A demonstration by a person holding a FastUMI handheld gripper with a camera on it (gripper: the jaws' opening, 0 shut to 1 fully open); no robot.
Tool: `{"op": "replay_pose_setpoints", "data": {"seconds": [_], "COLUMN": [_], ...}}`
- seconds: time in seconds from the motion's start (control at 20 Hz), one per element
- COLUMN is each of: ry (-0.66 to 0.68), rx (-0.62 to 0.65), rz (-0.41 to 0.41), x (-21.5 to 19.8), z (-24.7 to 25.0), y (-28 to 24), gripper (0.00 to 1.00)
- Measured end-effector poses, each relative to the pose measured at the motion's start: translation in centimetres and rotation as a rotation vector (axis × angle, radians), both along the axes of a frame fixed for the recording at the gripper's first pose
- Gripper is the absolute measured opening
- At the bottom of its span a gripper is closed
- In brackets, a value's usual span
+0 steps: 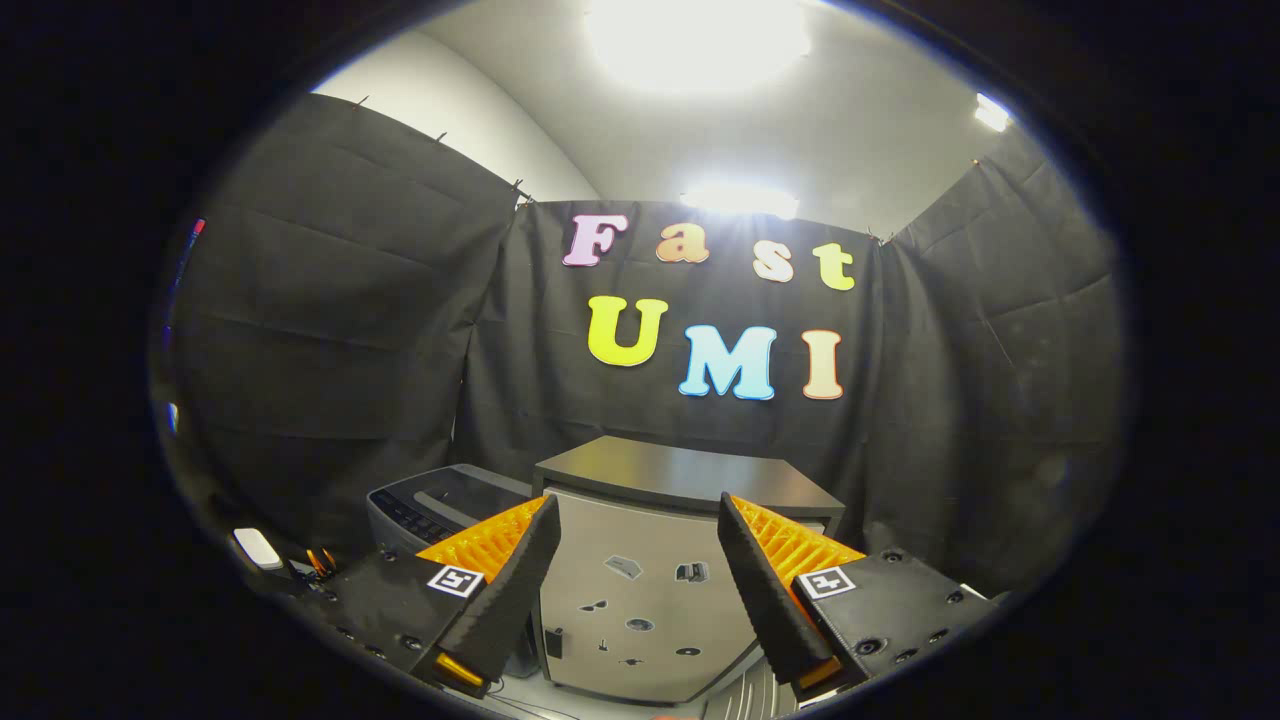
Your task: Put the clothes into the washing machine and then close the washing machine lid.
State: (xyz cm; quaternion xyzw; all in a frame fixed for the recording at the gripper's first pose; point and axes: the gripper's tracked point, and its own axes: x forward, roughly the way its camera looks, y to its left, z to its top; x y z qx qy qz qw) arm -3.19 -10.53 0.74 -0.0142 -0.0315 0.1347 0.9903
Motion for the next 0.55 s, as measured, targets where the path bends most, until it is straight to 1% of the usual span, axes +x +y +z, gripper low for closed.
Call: {"op": "replay_pose_setpoints", "data": {"seconds": [0.55], "ry": [0.0], "rx": [0.003], "rz": [-0.002], "x": [0.14], "z": [0.1], "y": [0.49], "gripper": [0.98]}}
